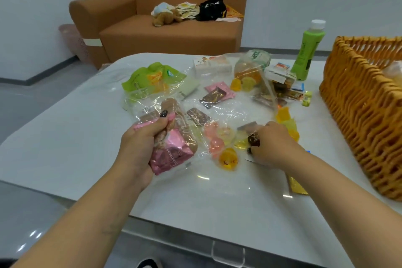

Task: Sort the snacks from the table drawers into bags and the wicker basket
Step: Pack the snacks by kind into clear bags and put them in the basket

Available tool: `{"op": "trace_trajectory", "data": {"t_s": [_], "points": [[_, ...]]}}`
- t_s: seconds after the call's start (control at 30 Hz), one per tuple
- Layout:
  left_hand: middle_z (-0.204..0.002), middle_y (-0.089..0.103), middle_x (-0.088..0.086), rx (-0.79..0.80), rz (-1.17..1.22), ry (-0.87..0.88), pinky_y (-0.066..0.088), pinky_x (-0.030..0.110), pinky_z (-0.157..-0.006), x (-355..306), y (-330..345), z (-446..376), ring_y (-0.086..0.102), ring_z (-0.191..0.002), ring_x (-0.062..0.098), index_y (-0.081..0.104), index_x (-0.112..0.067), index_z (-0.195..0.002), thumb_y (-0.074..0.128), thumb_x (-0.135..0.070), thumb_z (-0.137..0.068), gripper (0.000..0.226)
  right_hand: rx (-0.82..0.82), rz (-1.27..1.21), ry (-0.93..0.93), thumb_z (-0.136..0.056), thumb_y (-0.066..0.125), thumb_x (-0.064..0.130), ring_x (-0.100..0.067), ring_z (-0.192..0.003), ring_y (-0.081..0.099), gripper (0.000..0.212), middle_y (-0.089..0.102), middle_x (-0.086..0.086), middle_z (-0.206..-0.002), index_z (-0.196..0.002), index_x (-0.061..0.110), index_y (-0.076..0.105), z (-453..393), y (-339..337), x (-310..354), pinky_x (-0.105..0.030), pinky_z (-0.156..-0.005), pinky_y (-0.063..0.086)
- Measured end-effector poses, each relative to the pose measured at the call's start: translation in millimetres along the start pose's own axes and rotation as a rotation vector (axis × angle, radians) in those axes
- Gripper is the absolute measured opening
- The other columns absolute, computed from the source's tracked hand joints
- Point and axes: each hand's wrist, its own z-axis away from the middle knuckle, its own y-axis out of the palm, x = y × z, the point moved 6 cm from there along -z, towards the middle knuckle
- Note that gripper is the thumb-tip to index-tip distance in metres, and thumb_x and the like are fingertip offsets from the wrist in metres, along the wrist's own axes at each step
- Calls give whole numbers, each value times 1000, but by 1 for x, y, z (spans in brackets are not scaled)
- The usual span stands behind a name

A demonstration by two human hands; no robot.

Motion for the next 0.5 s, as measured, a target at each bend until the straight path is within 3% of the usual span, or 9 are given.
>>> {"op": "trace_trajectory", "data": {"t_s": [0.13, 0.2, 0.27, 0.37, 0.43, 0.5], "points": [[-92, 74, 11, -45, 14, 19, 57, 50, -81, -2, -5, 0, 71, -85, 31, 76, -12, -89, 72, -12, -79, 11, -88, -91, 18, -80, 69, 35, -29, -112, 48, 44, 51, -6, -109, -122, 28, 61, 1, -9, -7, -29, -76, 42], [-93, 74, 12, -78, 6, 18, 56, 52, -81, -1, -9, -1, 72, -85, 32, 75, -11, -93, 71, -12, -82, 12, -143, -188, 51, -74, 76, 41, -27, -109, 50, 42, 54, -6, -109, -112, 26, 65, 1, -9, -10, -31, -76, 46], [-95, 74, 14, -94, -11, 14, 57, 53, -80, 0, -9, -1, 72, -85, 33, 72, -9, -104, 72, -13, -81, 24, -150, -176, 112, -71, 78, 44, -29, -116, 45, 53, 48, -8, -117, -115, 22, 58, 0, -6, -11, -36, -87, 46], [-89, 74, 11, -85, -27, 19, 59, 48, -74, 1, -9, -2, 72, -80, 31, 72, -8, -105, 71, -13, -82, 24, -88, -158, 306, -67, 83, 47, -35, -128, 31, 91, 30, -15, -136, -133, 10, 34, 4, -8, -16, -39, -98, 37], [-87, 74, 10, -68, -25, 20, 60, 45, -71, 2, -7, -2, 72, -78, 29, 74, -8, -100, 70, -12, -82, 18, -71, -240, 387, -65, 87, 38, -36, -123, 36, 97, 24, -18, -141, -136, 8, 28, 6, -15, -22, -40, -91, 41], [-89, 74, 10, -54, -31, 15, 60, 46, -71, 2, -5, -2, 72, -78, 29, 74, -9, -99, 70, -12, -83, 17, -52, -360, 410, -65, 88, 26, -33, -108, 47, 92, 31, -18, -137, -134, 6, 31, 5, -17, -29, -36, -74, 45]]}}
